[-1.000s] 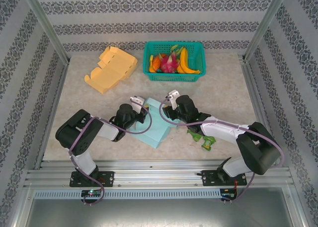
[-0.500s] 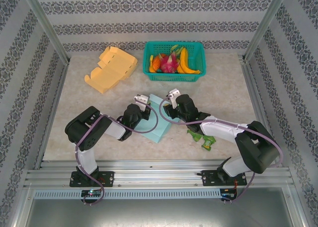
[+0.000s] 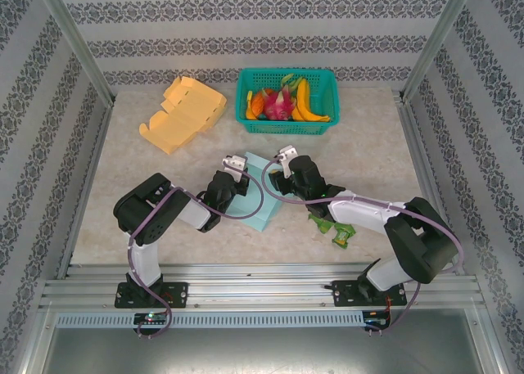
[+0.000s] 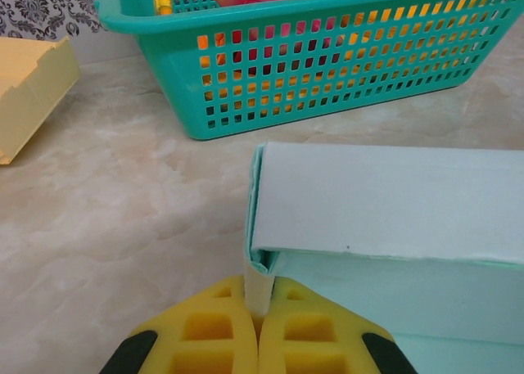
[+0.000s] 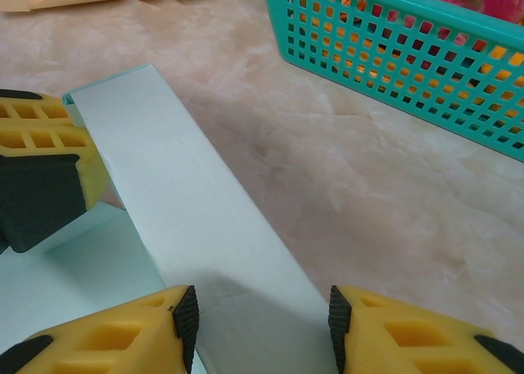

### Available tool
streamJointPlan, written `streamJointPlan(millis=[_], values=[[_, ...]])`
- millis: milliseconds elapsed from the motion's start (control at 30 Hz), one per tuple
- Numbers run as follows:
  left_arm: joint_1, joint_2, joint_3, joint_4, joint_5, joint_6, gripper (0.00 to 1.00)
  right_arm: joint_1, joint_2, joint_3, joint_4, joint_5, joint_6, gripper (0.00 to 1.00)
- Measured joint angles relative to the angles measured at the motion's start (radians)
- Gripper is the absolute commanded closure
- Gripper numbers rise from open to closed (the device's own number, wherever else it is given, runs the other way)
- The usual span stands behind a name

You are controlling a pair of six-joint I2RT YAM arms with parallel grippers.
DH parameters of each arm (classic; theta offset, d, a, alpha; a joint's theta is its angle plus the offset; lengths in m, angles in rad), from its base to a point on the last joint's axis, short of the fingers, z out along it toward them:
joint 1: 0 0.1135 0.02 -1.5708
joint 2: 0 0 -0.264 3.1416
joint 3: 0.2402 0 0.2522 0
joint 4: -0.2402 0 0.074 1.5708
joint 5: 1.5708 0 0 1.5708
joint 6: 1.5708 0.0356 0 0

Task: Fold the paper box

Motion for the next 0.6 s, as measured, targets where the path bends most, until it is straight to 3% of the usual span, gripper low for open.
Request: streamJointPlan(millis=[433, 600], values=[[-0.003, -0.029, -0.029, -0.009, -0.004, -0.016, 1.00, 0.002, -0.203, 0.001, -0.183, -0.005, 0.077, 0.49], [-0.031, -0.061, -0.050, -0.037, -0.061, -0.048, 1.00, 0.003, -0.221, 0.032, -0.255, -0.005, 0.179, 0.48]])
